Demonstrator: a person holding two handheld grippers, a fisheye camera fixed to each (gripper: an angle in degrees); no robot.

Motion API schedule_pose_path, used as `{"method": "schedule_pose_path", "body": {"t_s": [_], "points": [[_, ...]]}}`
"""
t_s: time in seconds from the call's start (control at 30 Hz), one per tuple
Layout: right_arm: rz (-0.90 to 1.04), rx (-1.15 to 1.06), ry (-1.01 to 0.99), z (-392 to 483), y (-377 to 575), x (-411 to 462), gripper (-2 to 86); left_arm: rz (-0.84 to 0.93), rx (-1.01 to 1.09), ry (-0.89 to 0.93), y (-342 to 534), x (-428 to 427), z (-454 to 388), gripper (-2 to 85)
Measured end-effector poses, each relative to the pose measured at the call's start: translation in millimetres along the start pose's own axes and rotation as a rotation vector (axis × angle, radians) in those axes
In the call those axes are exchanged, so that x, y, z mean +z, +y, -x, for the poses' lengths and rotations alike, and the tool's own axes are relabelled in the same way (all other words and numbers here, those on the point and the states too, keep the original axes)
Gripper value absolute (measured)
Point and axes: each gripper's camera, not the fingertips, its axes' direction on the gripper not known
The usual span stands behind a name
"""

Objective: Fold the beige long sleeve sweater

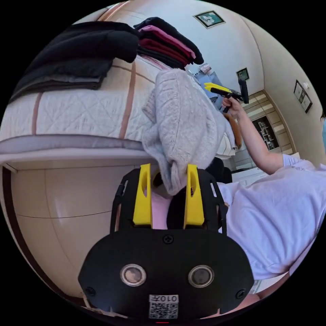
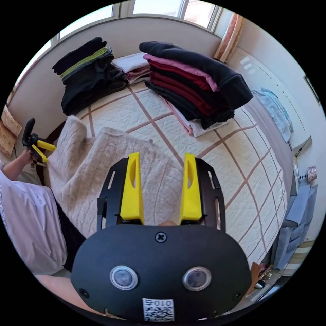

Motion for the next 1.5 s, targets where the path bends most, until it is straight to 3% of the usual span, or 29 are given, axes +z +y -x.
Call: {"method": "schedule_pose_path", "body": {"t_s": [0.13, 0.27, 0.43, 0.77, 0.9, 1.0, 1.07, 1.17, 1.33, 1.5], "points": [[0.097, -0.065, -0.092, -8.9, -17.1, 30.5, 14.4, -0.098, 0.183, -0.256, -19.7, -34.5, -44.5, 17.2], [0.229, -0.165, -0.185, 13.4, -10.5, 50.7, 7.9, -0.149, 0.315, -0.392, -60.4, -31.1, -80.8, 18.9], [0.164, -0.103, -0.076, 39.0, 33.4, 8.0, 5.5, 0.149, 0.534, -0.498, -67.5, 46.8, -116.9, 15.1], [-0.247, 0.047, 0.077, 116.6, 191.3, -169.1, 4.9, 0.025, 0.536, -0.53, 7.5, 41.5, -163.2, 6.2], [-0.39, 0.126, 0.229, 158.7, 248.2, -241.5, 4.9, -0.138, 0.658, -0.689, 13.2, -7.1, -237.8, 4.3], [-0.617, 0.204, 0.308, 188.2, 299.8, -323.0, 4.8, -0.312, 0.728, -0.722, 9.1, -60.8, -290.0, 2.9], [-0.784, 0.212, 0.357, 220.2, 339.5, -383.8, 4.8, -0.409, 0.761, -0.693, 8.2, -91.2, -315.9, 2.1], [-0.89, 0.228, 0.446, 264.9, 379.3, -439.0, 4.8, -0.574, 0.847, -0.621, 17.6, -130.4, -351.8, 1.3], [-1.008, 0.249, 0.53, 326.4, 433.5, -500.5, 4.6, -0.937, 1.003, -0.467, 66.9, -216.3, -413.5, 0.4], [-1.056, 0.209, 0.633, 367.5, 462.8, -553.5, 4.7, -1.082, 1.141, -0.432, 98.5, -272.9, -462.0, 0.1]]}}
